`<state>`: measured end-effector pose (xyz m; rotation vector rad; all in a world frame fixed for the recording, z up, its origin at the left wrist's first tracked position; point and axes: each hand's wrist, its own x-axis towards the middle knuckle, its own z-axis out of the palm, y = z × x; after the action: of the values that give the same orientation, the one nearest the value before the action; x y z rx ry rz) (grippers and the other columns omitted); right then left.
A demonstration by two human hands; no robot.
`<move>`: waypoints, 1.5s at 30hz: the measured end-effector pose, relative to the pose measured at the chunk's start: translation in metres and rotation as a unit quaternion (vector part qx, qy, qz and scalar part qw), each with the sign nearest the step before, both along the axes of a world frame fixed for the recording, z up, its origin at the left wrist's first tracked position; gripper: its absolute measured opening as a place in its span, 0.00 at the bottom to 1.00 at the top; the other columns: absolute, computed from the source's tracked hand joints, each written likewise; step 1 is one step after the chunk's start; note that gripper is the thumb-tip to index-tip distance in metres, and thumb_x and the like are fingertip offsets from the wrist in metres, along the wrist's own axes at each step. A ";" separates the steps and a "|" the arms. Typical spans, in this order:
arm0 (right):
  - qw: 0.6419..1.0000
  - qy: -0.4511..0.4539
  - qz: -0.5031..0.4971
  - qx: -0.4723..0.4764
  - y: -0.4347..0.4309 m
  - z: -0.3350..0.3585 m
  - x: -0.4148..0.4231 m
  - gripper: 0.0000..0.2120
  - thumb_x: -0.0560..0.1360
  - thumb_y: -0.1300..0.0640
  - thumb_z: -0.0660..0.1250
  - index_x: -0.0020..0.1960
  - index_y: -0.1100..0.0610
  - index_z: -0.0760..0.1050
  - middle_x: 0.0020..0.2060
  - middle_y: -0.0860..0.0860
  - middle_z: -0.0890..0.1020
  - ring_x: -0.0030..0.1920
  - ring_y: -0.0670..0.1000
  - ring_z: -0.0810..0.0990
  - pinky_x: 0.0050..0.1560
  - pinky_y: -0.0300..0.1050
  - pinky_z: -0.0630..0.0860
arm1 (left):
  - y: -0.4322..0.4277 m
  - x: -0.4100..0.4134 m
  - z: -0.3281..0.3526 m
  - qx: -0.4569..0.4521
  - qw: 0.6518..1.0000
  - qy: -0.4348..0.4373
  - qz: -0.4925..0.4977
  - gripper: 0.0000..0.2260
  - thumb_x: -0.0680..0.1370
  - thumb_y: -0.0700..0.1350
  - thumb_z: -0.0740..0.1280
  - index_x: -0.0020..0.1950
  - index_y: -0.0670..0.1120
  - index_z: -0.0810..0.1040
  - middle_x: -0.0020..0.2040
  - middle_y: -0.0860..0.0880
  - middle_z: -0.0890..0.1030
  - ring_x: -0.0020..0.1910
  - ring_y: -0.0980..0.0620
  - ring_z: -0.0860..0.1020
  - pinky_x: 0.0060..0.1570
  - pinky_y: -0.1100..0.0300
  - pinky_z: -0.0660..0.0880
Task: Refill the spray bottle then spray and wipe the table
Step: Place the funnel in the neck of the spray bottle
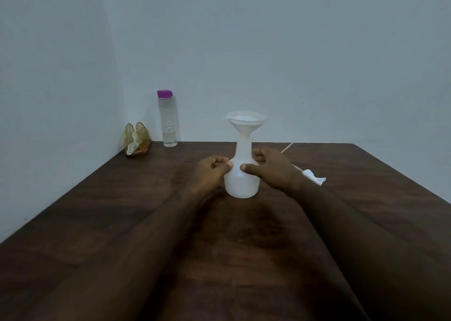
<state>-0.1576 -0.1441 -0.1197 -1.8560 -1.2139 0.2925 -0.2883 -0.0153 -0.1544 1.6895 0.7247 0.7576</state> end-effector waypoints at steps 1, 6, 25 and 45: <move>1.000 -0.022 -0.009 0.003 -0.002 -0.004 0.001 0.26 0.72 0.51 0.74 0.66 0.60 0.74 0.62 0.53 0.80 0.60 0.52 0.78 0.63 0.53 0.75 | -0.004 0.002 -0.001 -0.001 1.000 0.001 -0.007 0.09 0.79 0.48 0.68 0.57 0.48 0.78 0.53 0.47 0.81 0.51 0.49 0.81 0.48 0.49 0.82; 0.995 -0.075 -0.058 0.032 -0.017 -0.015 0.009 0.22 0.74 0.49 0.72 0.64 0.57 0.76 0.59 0.52 0.81 0.53 0.49 0.78 0.53 0.45 0.74 | -0.020 0.014 -0.004 0.008 0.999 0.005 -0.052 0.16 0.80 0.51 0.65 0.66 0.46 0.75 0.58 0.47 0.79 0.55 0.48 0.80 0.53 0.47 0.81; 0.967 -0.066 -0.111 0.218 -0.018 0.047 0.005 0.30 0.73 0.38 0.68 0.71 0.48 0.66 0.69 0.48 0.72 0.61 0.46 0.73 0.56 0.42 0.70 | -0.019 0.014 0.094 -0.076 0.988 -0.137 0.003 0.20 0.77 0.59 0.67 0.52 0.42 0.77 0.43 0.42 0.85 0.39 0.45 0.85 0.38 0.57 0.81; 0.966 0.031 -0.146 0.209 -0.017 0.027 -0.001 0.39 0.70 0.31 0.67 0.73 0.52 0.63 0.66 0.51 0.74 0.60 0.49 0.76 0.49 0.37 0.74 | -0.020 0.022 0.065 -0.015 0.996 -0.043 0.080 0.26 0.80 0.65 0.53 0.48 0.45 0.79 0.42 0.46 0.84 0.41 0.49 0.83 0.38 0.58 0.79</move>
<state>-0.1582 -0.1609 -0.0926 -1.6098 -0.8632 -0.0670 -0.2665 -0.0358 -0.0897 1.5748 0.8134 0.9214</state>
